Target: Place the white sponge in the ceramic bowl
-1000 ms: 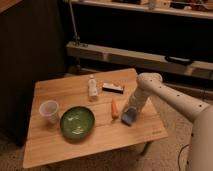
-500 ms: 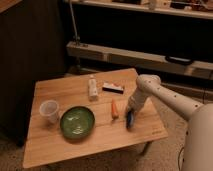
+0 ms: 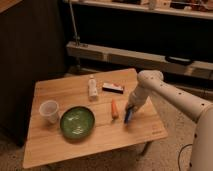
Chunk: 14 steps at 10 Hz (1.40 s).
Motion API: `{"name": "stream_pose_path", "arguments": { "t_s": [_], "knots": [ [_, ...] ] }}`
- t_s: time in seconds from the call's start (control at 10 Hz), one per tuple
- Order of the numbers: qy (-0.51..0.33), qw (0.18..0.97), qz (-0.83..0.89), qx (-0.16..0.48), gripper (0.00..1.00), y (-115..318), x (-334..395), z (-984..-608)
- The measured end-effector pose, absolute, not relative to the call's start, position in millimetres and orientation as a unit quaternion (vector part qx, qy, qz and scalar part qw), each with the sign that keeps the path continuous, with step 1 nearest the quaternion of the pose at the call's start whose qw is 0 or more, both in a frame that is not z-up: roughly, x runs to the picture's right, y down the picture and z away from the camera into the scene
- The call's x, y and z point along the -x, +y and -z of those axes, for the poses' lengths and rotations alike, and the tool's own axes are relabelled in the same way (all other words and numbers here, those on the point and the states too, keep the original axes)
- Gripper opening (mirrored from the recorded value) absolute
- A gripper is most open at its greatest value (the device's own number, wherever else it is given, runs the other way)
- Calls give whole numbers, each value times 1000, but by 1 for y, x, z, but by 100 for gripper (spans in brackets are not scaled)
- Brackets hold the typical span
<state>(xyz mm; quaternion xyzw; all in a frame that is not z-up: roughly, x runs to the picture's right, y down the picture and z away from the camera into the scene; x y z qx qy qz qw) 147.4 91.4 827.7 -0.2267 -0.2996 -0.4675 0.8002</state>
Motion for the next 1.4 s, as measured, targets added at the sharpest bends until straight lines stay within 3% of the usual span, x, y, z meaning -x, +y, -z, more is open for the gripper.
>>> {"name": "stream_pose_path", "arguments": {
  "t_s": [0.3,0.8,1.3,1.4],
  "knots": [
    [-306,784,508,181,0,38,-105,-798],
    [-365,716,584,110,0,6,36,-796],
    [-422,632,645,79,2,49,134,-757],
    [-434,614,654,85,13,67,142,-749]
  ]
}}
